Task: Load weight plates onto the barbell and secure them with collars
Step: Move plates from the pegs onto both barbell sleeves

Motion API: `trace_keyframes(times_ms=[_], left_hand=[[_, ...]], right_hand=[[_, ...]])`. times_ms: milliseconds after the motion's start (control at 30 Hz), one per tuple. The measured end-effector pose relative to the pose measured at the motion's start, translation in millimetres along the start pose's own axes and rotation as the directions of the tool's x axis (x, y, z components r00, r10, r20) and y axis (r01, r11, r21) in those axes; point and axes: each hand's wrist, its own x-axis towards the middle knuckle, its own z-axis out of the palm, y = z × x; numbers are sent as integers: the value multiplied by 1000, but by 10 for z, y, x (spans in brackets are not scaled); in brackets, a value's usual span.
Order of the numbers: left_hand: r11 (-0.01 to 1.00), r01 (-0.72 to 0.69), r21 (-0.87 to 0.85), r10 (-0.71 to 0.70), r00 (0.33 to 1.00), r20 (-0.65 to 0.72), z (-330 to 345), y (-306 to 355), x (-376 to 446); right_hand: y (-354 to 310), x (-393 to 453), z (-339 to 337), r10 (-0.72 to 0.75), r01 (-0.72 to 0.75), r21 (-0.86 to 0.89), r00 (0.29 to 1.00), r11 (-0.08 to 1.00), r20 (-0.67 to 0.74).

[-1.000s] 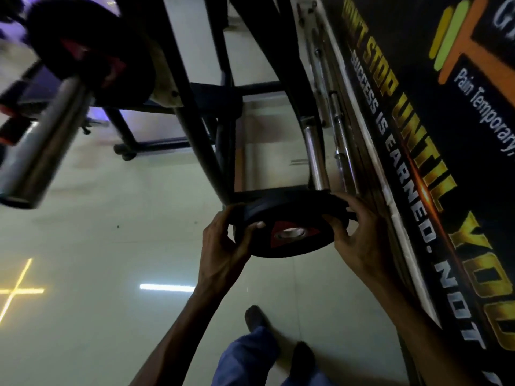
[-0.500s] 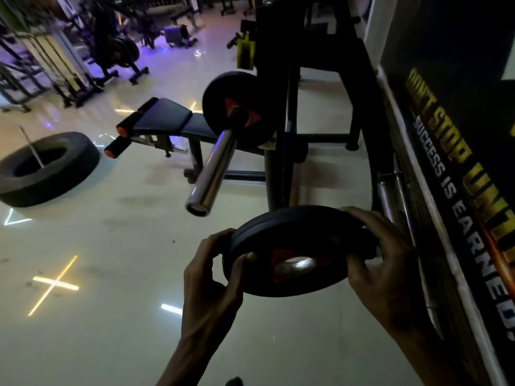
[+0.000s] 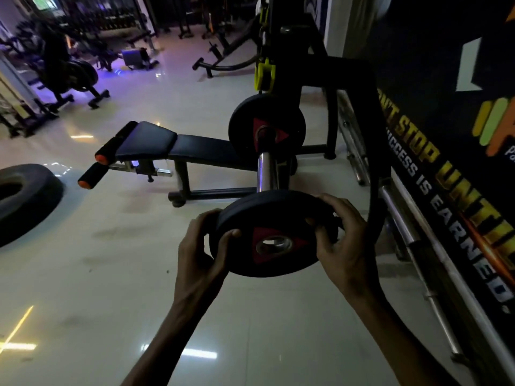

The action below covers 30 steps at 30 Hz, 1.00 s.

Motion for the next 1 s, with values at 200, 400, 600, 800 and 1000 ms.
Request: trace_keyframes(times_ms=[200, 400, 600, 800, 1000], left_hand=[[998, -17, -57, 20, 999, 48, -65, -140, 222], [999, -32, -39, 34, 998, 56, 87, -346, 676], [987, -122, 101, 115, 991, 70, 427, -511, 1411], [966, -204, 161, 176, 969, 173, 788, -739, 2136], [977, -138, 162, 114, 982, 148, 1032, -951, 2716]], right_hand=[[-61, 120, 156, 0, 0, -30, 1000, 1000, -14], [135, 453, 355, 6, -12, -99, 998, 995, -56], [331, 1205, 722, -26, 24, -105, 1000, 994, -18], [563, 2062, 977, -118, 142, -187, 984, 972, 132], [843, 2593, 1272, -190, 226, -311, 971, 923, 143]])
